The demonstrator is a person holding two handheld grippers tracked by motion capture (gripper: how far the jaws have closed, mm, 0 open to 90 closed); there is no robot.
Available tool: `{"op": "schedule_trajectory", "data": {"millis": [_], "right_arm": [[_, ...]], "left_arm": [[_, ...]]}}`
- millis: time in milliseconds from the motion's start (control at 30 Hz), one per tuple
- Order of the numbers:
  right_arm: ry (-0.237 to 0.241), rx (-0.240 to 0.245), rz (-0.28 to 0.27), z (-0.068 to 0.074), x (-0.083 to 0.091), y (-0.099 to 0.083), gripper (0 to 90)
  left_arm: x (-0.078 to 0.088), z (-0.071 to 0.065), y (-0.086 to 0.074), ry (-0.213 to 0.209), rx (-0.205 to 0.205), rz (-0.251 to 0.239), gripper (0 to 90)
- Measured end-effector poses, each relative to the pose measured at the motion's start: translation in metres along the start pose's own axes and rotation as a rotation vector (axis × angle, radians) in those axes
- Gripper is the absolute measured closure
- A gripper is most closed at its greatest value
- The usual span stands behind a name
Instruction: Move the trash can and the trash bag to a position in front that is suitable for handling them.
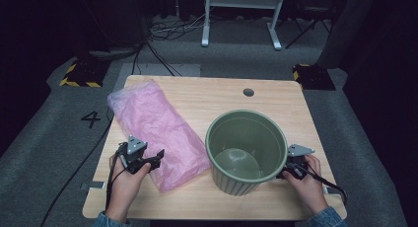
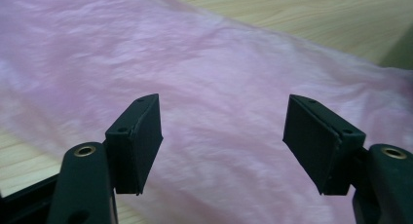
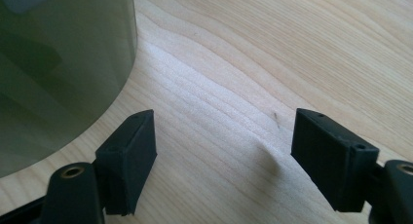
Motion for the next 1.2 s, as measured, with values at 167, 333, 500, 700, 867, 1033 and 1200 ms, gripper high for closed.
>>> {"op": "schedule_trajectory", "data": {"millis": [167,333,500,700,867,1033,1200], "right_arm": [[0.001,-0.017,-0.005,0.001,-0.004,0.0,22.4],[0.013,-0.028,-0.014,0.0,-0.007,0.001,19.8],[0.088,-0.085,-0.067,-0.001,-0.012,-0.003,20.1],[0.089,-0.081,-0.068,-0.003,-0.011,-0.003,20.1],[0.088,-0.081,-0.068,-0.003,-0.011,-0.003,20.1],[0.088,-0.081,-0.068,-0.003,-0.011,-0.003,20.1],[0.087,-0.081,-0.068,-0.003,-0.011,-0.003,20.1]], "left_arm": [[0.004,0.02,-0.012,0.044,0.038,0.029,27.5],[0.003,0.032,-0.025,0.056,0.075,0.069,26.7],[-0.004,0.04,-0.031,0.051,0.132,0.074,25.2],[-0.015,0.043,-0.032,0.037,0.168,0.082,25.4],[-0.023,0.044,-0.032,0.057,0.157,0.114,25.2],[-0.027,0.045,-0.031,0.095,0.13,0.128,24.2],[-0.038,0.038,-0.024,0.05,0.122,0.115,22.9]]}}
Point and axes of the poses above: each handheld gripper's, and its own axes: x roughly backward along the jaws, y roughly out of its top, z roughly to its left, the point moved 5 cm from there along -x, roughly forward along the jaws, and after that the axes turned 2 degrees about -x, right-handed, at the moved point
